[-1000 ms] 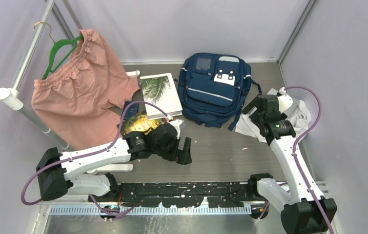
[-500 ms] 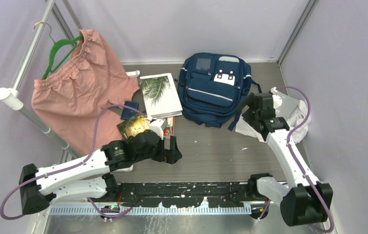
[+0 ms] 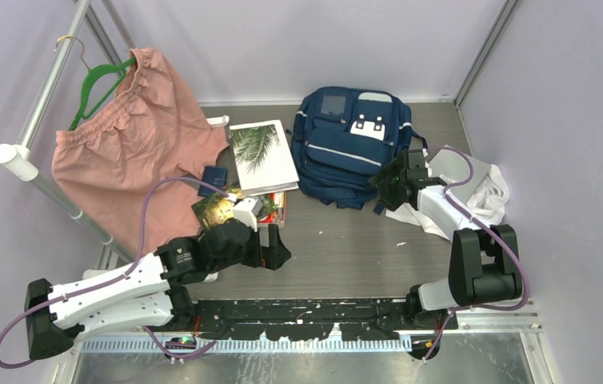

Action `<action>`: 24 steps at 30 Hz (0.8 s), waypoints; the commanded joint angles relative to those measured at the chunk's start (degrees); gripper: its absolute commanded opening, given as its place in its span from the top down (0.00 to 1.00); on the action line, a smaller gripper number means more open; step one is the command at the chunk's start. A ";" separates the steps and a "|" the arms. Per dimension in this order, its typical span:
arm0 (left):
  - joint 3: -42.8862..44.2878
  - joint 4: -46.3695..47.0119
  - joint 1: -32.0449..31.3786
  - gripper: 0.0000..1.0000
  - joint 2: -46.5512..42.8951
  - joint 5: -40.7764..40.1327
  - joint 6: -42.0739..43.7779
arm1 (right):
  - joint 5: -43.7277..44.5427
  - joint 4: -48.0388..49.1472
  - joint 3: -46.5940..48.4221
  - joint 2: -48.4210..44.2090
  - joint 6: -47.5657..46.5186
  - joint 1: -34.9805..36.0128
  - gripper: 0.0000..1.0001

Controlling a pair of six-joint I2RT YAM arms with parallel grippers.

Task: Pack the student bag
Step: Adjust the student bag at the center of the board.

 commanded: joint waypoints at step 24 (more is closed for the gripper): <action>-3.05 -1.43 -0.23 0.00 -9.12 -4.96 -2.15 | -4.22 5.19 7.24 0.53 5.48 1.65 0.99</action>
